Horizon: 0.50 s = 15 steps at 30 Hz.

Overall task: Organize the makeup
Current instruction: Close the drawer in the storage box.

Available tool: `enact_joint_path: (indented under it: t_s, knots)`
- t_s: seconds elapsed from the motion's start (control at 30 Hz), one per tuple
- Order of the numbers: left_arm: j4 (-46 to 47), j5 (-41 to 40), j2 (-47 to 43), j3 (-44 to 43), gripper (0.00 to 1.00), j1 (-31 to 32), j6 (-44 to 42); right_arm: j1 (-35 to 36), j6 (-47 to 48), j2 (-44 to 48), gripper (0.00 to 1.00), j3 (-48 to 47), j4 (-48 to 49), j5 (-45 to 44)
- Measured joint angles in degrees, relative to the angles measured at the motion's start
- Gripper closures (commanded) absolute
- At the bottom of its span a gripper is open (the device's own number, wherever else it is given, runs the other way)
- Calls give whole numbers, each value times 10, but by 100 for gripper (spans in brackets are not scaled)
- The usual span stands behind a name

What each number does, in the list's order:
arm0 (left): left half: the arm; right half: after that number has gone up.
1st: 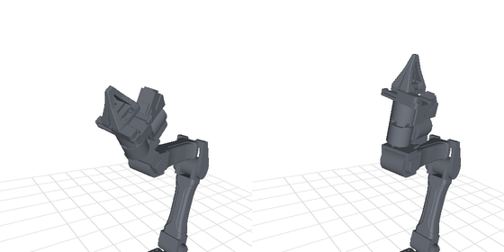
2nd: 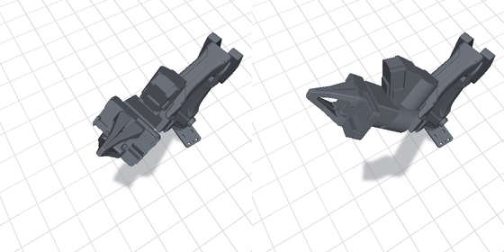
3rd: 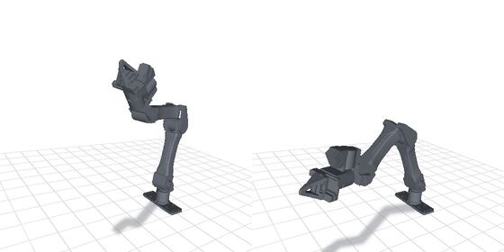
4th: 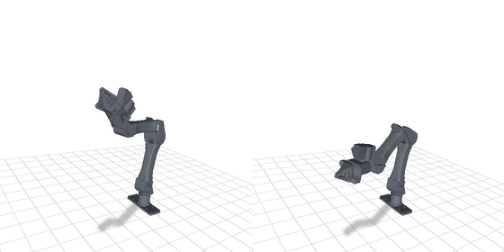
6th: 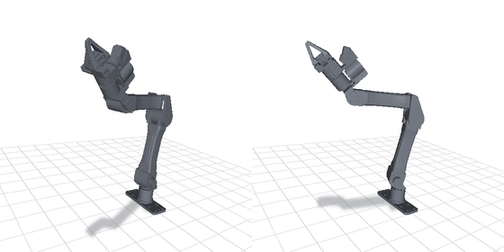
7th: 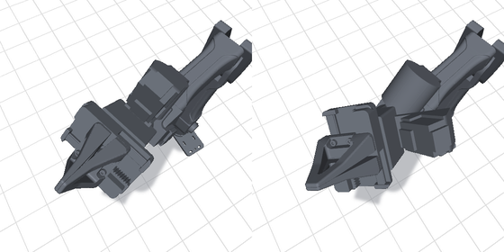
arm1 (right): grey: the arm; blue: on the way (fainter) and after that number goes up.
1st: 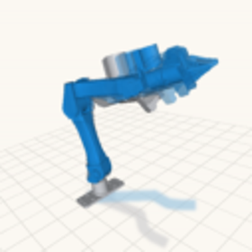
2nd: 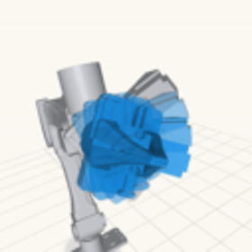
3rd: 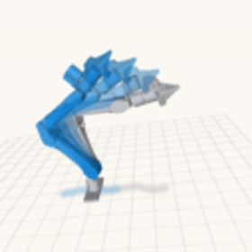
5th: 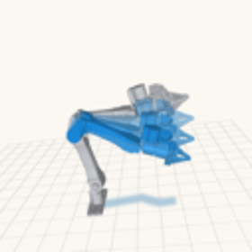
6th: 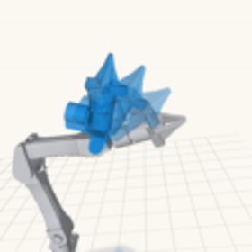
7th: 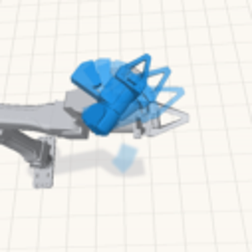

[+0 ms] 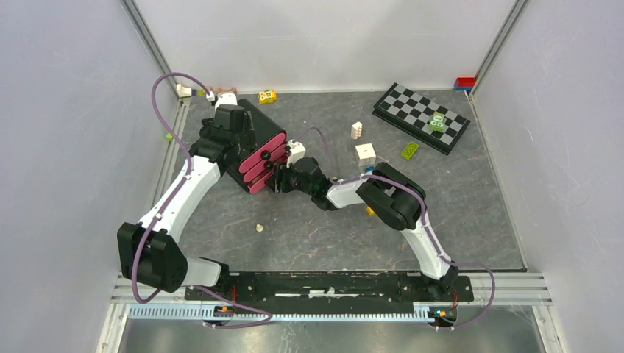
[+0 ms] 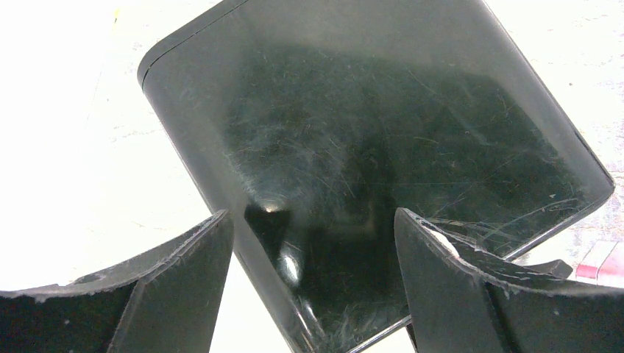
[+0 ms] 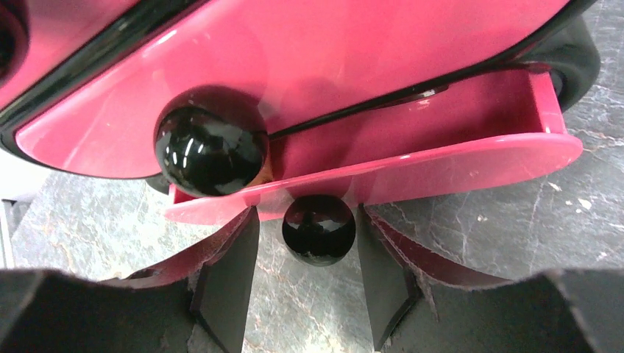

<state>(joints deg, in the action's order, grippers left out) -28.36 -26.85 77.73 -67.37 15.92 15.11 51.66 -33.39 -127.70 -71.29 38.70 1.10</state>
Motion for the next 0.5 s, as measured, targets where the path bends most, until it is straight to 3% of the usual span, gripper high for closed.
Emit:
enact_joint_path:
  t_s: [0.5]
  knots:
    - [0,4,0,0,14,-1,0,-14,-74,-32,44,-11,82,13]
